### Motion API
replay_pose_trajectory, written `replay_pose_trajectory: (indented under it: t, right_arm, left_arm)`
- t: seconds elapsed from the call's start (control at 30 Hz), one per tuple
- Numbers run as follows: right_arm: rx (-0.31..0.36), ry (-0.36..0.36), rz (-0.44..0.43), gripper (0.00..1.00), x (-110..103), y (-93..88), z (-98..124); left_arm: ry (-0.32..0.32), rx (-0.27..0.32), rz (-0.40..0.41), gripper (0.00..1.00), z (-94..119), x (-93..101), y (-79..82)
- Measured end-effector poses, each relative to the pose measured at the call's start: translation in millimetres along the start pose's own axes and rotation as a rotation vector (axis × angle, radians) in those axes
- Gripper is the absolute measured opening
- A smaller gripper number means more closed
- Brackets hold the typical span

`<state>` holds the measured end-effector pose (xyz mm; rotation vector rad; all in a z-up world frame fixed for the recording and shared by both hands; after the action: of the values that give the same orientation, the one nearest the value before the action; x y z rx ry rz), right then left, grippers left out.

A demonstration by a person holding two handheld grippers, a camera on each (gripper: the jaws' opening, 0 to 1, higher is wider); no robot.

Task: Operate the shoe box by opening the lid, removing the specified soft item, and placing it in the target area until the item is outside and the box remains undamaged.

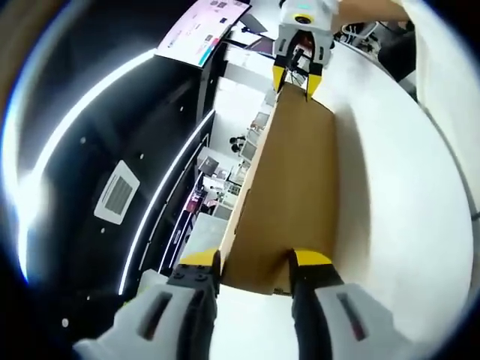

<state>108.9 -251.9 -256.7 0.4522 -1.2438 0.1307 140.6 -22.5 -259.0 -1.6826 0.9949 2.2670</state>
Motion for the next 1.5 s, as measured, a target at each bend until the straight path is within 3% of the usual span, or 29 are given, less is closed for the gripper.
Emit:
replay_pose_trajectory:
  t: [0.83,1.5]
  right_arm:
    - [0.016,-0.040,-0.032,0.30,8,1.5,3]
    - [0.035,-0.111,-0.117,0.31,18,5.1,6]
  left_arm:
    - [0.043,0.010,0.045,0.34,4,-11.0,4.6]
    - [0.087,0.001,0.060,0.34,8,-21.9,7.4]
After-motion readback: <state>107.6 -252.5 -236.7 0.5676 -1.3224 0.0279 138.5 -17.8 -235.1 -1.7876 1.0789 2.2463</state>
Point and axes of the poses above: the point that each gripper's makers call its tool centre point, and the gripper's own axes: z roughly backward along the fingers, x roughly to its right, y roughly out of its top, the point moved 1 cm from there along z, roughly backward along the fingers, and after that the axes turned 1 degree about -x, right-handed, at the moved point
